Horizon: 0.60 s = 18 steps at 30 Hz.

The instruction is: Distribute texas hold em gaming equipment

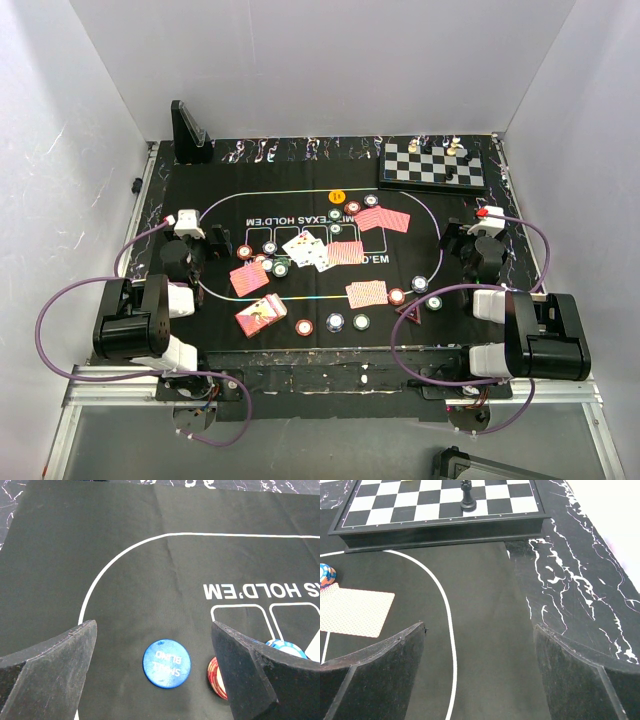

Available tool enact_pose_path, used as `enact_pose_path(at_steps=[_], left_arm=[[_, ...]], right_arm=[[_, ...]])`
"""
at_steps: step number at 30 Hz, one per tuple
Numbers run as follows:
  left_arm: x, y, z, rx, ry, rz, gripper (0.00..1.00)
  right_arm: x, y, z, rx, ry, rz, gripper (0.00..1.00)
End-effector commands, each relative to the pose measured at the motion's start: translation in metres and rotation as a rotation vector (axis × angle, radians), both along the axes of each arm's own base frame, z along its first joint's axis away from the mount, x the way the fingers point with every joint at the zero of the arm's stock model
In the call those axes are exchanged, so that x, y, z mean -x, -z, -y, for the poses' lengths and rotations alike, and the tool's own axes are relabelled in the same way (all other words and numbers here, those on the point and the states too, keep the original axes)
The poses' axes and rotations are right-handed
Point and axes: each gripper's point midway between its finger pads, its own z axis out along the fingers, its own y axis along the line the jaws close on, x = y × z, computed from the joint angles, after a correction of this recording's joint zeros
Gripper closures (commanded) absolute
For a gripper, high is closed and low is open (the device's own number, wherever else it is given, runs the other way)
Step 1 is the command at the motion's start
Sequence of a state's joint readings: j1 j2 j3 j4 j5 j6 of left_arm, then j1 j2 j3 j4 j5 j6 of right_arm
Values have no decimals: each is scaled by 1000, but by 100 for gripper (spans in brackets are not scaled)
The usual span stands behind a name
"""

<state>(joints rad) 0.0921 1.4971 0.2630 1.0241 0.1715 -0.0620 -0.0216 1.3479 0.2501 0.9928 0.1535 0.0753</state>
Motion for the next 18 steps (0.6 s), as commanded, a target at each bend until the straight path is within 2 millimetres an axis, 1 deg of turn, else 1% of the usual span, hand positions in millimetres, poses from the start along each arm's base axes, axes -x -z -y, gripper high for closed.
enact_pose_path(at_steps=[1,18], left_arm=[[-8,-14,-2,-23,-6,38,2],[-9,-12,-1,-36,-16,26,2]], right_arm=[[-2,-11,-1,-6,-5,41,5],[-2,-10,-1,-6,-5,38,4]])
